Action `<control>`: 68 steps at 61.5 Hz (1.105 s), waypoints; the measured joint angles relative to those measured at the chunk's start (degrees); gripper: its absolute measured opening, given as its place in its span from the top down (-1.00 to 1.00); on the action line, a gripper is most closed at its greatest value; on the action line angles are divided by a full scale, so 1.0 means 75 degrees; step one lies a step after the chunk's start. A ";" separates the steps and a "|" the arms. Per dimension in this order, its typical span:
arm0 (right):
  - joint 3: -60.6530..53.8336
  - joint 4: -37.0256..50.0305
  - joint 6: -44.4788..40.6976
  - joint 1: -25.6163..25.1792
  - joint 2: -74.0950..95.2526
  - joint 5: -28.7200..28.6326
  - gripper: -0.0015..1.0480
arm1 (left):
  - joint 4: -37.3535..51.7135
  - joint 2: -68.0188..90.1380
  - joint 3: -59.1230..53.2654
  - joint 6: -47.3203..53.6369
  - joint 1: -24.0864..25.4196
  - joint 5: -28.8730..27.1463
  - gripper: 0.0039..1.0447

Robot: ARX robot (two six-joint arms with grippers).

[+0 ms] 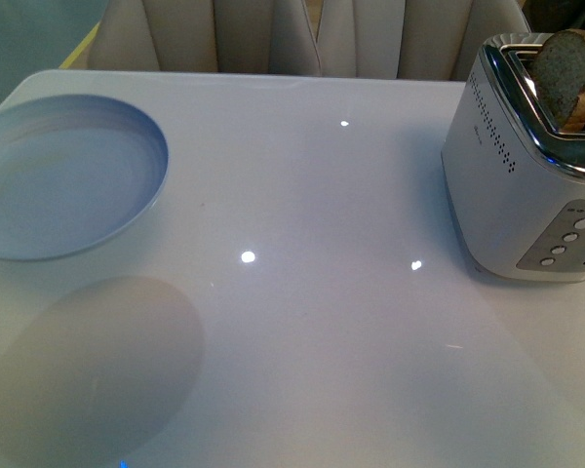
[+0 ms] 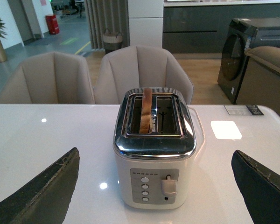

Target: Left arm holds plate, right arm toasts bread

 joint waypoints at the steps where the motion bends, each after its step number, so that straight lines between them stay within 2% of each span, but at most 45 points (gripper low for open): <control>1: 0.0000 0.0000 0.0000 0.0000 -0.0003 0.0000 -0.83 | 0.0032 0.0090 0.0000 0.0064 0.0067 0.0055 0.94; 15: 0.0000 0.0000 0.0000 0.0000 -0.0003 0.0000 -0.83 | 0.0227 0.1206 0.0294 0.0676 0.0437 0.0539 0.94; 39: 0.0000 0.0000 0.0000 0.0000 -0.0003 0.0000 -0.83 | 0.0076 0.2824 0.1617 0.1466 0.0472 0.0874 0.94; 68: 0.0000 0.0000 0.0000 0.0000 -0.0003 0.0000 -0.83 | -0.0204 0.3914 0.2734 0.1824 0.0437 0.0781 0.94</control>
